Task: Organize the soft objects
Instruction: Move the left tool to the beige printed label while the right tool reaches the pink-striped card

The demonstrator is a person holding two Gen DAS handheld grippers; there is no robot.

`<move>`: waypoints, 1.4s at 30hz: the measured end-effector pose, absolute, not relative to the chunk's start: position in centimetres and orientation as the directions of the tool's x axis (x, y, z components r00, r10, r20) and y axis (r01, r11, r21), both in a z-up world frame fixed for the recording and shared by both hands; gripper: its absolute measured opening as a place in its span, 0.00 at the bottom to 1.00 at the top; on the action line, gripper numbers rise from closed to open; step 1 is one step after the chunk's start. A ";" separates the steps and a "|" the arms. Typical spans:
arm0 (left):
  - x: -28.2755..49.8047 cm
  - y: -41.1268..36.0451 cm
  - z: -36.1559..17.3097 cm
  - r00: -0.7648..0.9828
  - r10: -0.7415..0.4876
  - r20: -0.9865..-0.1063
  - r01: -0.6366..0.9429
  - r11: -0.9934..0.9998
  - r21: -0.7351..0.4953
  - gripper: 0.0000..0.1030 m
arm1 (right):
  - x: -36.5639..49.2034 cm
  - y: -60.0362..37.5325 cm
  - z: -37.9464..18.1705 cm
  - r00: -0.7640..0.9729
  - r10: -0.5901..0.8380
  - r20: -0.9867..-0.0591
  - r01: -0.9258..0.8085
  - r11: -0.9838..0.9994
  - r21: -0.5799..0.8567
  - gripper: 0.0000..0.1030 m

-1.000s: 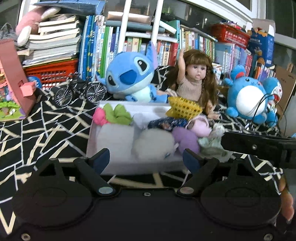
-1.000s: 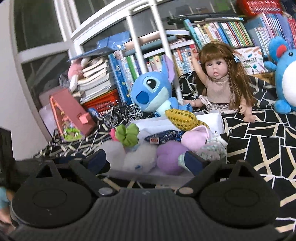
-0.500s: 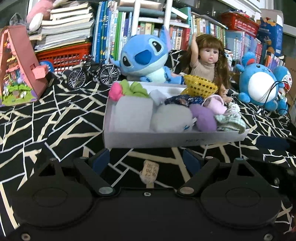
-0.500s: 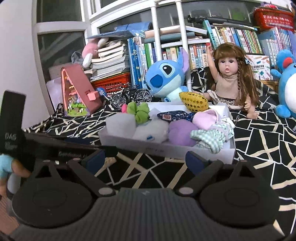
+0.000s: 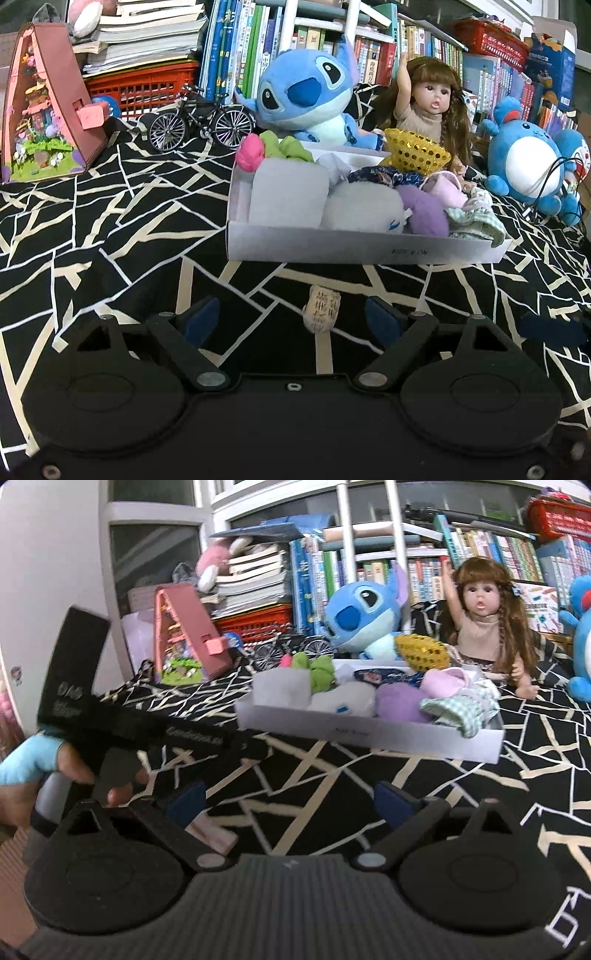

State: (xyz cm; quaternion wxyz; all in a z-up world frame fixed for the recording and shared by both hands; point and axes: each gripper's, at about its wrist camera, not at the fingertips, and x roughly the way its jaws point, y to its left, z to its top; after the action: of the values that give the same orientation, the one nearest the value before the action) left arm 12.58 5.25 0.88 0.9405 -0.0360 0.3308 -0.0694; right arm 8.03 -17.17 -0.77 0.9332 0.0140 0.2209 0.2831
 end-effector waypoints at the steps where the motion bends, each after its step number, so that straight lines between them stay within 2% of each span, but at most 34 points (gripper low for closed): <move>1: 12.6 5.3 0.8 0.770 -0.155 -0.619 0.106 0.988 -0.115 0.83 | 7.7 -16.9 -0.9 0.739 0.537 -0.406 -0.529 0.836 0.143 0.98; 3: 12.5 5.3 0.6 0.768 -0.158 -0.620 0.107 0.987 -0.119 0.82 | 7.3 -16.3 -1.3 0.729 0.545 -0.414 -0.544 0.828 0.134 0.98; 6: 12.5 5.3 0.5 0.770 -0.165 -0.616 0.111 0.986 -0.126 0.73 | 6.7 -15.6 -1.7 0.722 0.551 -0.418 -0.556 0.822 0.123 0.98; 11: 12.7 4.9 0.5 0.771 -0.200 -0.605 0.141 0.979 -0.145 0.43 | 5.6 -14.3 -2.3 0.727 0.555 -0.405 -0.565 0.818 0.106 0.96; 12: 12.7 4.8 0.5 0.769 -0.207 -0.605 0.148 0.978 -0.146 0.33 | 5.4 -14.0 -2.4 0.727 0.553 -0.407 -0.567 0.818 0.099 0.94; 14: 12.9 4.5 0.4 0.762 -0.218 -0.610 0.165 0.976 -0.143 0.18 | 5.0 -13.5 -2.6 0.731 0.546 -0.409 -0.565 0.821 0.086 0.91; 19: 12.4 4.1 0.7 0.770 -0.223 -0.598 0.187 0.975 -0.124 0.18 | 5.0 -12.8 -2.8 0.719 0.554 -0.421 -0.569 0.816 0.102 0.72; 22: 11.7 4.0 1.0 0.780 -0.226 -0.583 0.206 0.973 -0.101 0.18 | 4.9 -12.6 -2.9 0.721 0.547 -0.426 -0.571 0.817 0.084 0.67; 33: 9.7 5.1 1.7 0.780 -0.233 -0.581 0.216 0.971 -0.099 0.18 | 5.7 -15.2 -2.7 0.805 0.391 -0.446 -0.436 0.900 0.003 0.69; 39: 8.3 4.6 1.3 0.741 -0.284 -0.608 0.315 0.947 -0.059 0.19 | 6.5 -17.4 -2.8 0.839 0.302 -0.452 -0.343 0.939 -0.009 0.71; 41: 7.7 4.3 1.1 0.729 -0.297 -0.617 0.349 0.936 -0.038 0.24 | 6.6 -17.9 -2.8 0.848 0.277 -0.452 -0.317 0.948 -0.013 0.72; 42: 7.3 4.2 1.1 0.728 -0.298 -0.617 0.360 0.933 -0.026 0.32 | 6.7 -18.2 -2.8 0.850 0.268 -0.453 -0.305 0.952 -0.010 0.73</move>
State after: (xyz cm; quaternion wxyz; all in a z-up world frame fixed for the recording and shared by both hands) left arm 7.30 4.22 1.12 0.9284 0.0476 0.3233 -0.1771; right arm 6.69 -18.16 -2.81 0.9610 -0.0406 0.2295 0.1490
